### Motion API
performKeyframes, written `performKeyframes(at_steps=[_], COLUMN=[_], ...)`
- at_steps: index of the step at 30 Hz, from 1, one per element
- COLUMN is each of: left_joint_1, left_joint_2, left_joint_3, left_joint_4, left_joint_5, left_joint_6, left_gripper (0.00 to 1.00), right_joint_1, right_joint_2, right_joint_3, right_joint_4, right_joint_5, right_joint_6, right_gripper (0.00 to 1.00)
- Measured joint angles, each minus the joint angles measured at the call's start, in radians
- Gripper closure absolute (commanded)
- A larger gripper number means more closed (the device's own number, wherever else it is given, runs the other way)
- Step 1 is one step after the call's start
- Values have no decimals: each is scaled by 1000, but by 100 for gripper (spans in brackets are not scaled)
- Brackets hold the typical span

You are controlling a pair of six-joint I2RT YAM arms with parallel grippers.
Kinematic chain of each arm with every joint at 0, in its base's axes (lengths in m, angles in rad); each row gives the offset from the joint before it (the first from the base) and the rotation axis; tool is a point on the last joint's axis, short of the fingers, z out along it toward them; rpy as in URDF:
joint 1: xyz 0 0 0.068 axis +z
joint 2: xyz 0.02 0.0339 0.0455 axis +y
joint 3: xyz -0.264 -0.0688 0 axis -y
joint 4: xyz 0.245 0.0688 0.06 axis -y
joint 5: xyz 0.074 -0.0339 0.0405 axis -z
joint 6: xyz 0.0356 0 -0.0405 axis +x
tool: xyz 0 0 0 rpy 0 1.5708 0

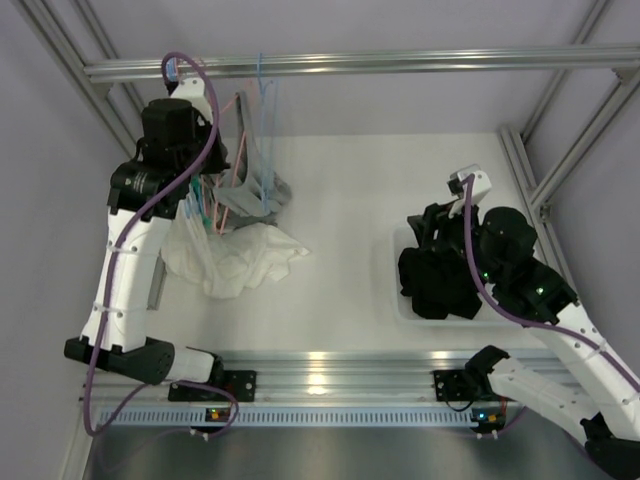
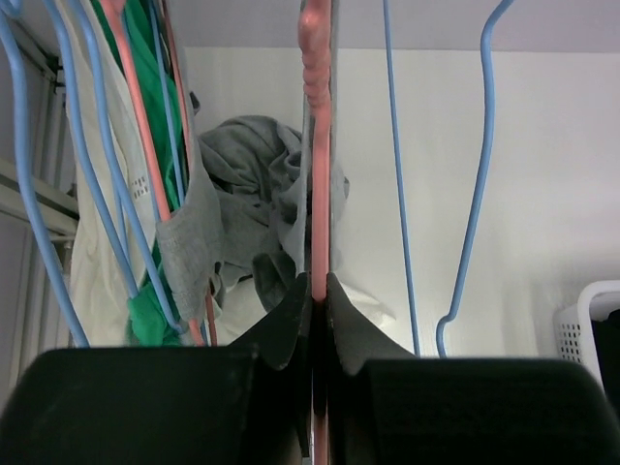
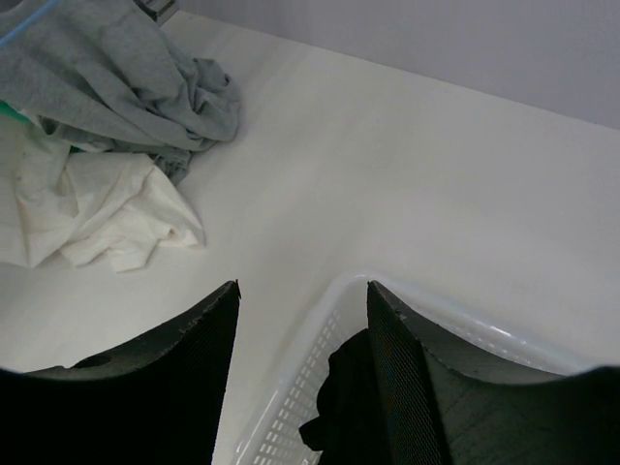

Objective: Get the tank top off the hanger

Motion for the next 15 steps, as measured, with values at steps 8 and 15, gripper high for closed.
performKeyframes(at_steps=[8, 15], left_joint_1=[-5, -5], left_joint_2=[-110, -325], left_joint_3=[-144, -335], left_joint_4=[0, 12], left_joint_5=[74, 159], left_joint_6=[-23, -27], left_gripper=[100, 100], right_joint_1=[0, 0], right_joint_2=[-2, 21], right_joint_3=[-13, -16], right_joint_4=[27, 104], right_joint_5=[-50, -235], right_joint_6=[11, 41], right_gripper=[45, 45])
